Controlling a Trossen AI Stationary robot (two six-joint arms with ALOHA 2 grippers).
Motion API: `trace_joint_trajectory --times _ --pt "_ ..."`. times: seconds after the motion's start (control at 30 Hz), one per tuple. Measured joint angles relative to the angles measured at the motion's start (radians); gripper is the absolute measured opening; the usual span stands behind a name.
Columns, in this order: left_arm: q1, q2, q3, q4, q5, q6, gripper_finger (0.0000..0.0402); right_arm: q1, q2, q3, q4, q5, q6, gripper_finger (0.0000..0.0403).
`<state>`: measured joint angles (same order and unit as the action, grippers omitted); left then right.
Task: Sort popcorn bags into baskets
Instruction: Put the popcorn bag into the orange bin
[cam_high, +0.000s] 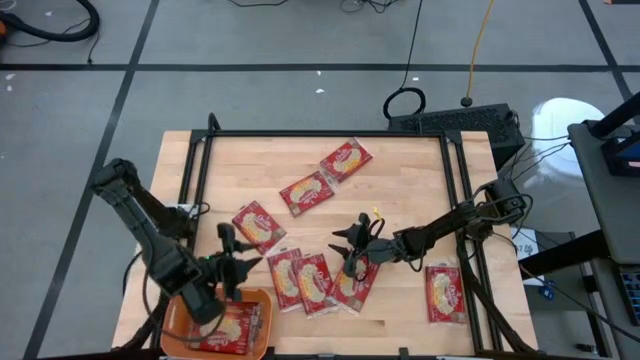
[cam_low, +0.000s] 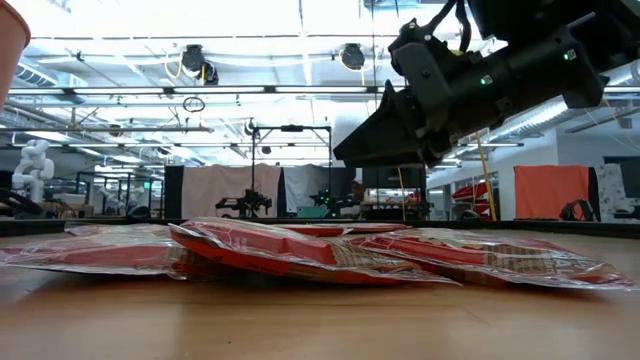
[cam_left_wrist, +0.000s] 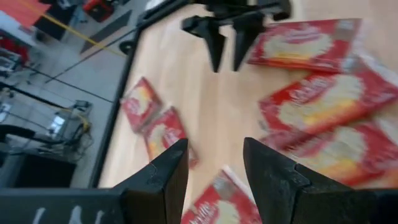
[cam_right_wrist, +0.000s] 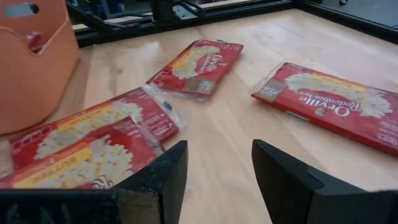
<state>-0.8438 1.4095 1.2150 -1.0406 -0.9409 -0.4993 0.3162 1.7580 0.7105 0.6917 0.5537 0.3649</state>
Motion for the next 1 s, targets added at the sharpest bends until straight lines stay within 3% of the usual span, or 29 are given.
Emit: trace_joint_trajectory --times 0.13,0.33,0.5,0.7,1.0 --pt "0.074 -0.052 -0.115 0.147 -0.032 0.060 0.0159 -0.018 0.000 0.000 0.000 0.000 -0.010 0.0171" --pt "0.178 -0.150 -0.341 0.514 -0.002 0.075 0.0159 -0.022 0.000 0.000 -0.001 -0.007 0.025 0.0171" --pt "0.219 -0.183 -0.474 0.828 0.097 0.193 0.0159 0.011 -0.033 0.003 -0.082 -0.137 0.115 0.0171" --pt "0.251 -0.182 -0.549 1.015 0.202 0.298 0.0159 0.097 -0.137 0.069 -0.392 -0.140 0.215 0.0171" --pt "0.262 -0.181 -0.566 1.045 0.235 0.314 0.0159 0.233 -0.206 0.222 -0.901 -0.184 0.335 0.0171"
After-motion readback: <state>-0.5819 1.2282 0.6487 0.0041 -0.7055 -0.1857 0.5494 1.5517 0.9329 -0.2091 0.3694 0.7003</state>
